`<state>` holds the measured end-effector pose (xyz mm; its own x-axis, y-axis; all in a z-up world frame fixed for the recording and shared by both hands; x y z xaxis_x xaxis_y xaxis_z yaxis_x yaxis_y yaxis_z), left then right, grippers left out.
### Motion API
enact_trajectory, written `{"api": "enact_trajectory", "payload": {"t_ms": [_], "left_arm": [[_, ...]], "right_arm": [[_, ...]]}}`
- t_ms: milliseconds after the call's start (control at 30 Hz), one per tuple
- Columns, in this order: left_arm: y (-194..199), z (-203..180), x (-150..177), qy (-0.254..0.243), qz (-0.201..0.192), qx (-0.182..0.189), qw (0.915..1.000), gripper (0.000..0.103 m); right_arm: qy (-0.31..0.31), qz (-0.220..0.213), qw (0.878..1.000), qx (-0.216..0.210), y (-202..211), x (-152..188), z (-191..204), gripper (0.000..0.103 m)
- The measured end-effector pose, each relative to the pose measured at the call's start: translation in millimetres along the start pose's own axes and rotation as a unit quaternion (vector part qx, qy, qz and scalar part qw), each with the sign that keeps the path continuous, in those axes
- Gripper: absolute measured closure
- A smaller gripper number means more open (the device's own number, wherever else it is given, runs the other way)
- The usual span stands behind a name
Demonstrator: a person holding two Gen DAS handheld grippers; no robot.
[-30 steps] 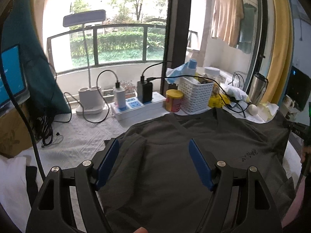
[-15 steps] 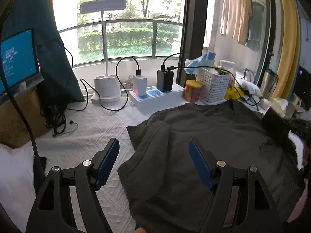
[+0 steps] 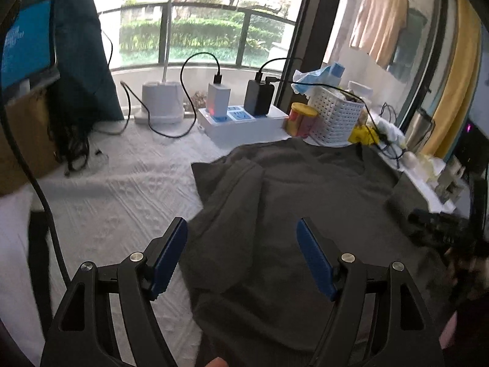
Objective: Fold small clothes
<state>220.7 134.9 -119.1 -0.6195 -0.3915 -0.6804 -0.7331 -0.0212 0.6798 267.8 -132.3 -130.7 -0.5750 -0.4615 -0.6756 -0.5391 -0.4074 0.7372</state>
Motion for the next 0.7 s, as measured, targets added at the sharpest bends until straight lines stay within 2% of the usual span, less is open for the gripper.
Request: {"api": "enact_trajectory", "payload": {"t_ms": [33,67,233,333,467,533,700], "left_arm": [[1.1,0.2,-0.2,-0.001,-0.002,-0.004,1.0,0.026],[2.0,-0.3,-0.1,-0.005,-0.004,-0.009,0.9999,0.026],[3.3,-7.2,3.4,-0.017,-0.001,-0.013,0.9998,0.026],[1.7,-10.1,6.6,-0.02,0.004,-0.015,0.9997,0.026],[1.0,-11.3,9.7,-0.018,0.009,-0.016,0.9997,0.026],[0.3,-10.7,10.7,-0.017,0.014,-0.016,0.9996,0.026],[3.2,-8.4,12.0,-0.016,0.016,-0.015,0.9996,0.026]], "right_arm": [[0.001,-0.002,1.0,0.005,6.1,2.2,-2.3,0.037],[-0.001,-0.006,1.0,0.011,11.6,4.1,-6.4,0.029],[-0.043,-0.003,0.998,0.045,30.8,25.8,-49.1,0.029],[-0.076,0.005,0.996,0.043,32.2,42.5,-68.6,0.029],[-0.084,0.015,0.996,0.016,32.2,55.5,-67.0,0.029],[-0.071,0.01,0.997,-0.002,34.9,57.2,-56.8,0.029],[-0.036,0.007,0.999,-0.012,37.7,57.7,-36.1,0.029]]}}
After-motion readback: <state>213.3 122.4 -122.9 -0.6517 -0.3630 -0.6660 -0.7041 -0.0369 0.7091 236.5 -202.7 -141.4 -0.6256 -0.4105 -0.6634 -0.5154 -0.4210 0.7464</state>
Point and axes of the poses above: each gripper's, at about its wrist camera, not at the fingertips, and y roughly against the way its jaws point, z to its left, x to its underside, the point moved 9 cm from there along -y, roughly the way its jaws point, and after that the axes turned 7 degrees about y, right-handed, at the moved point
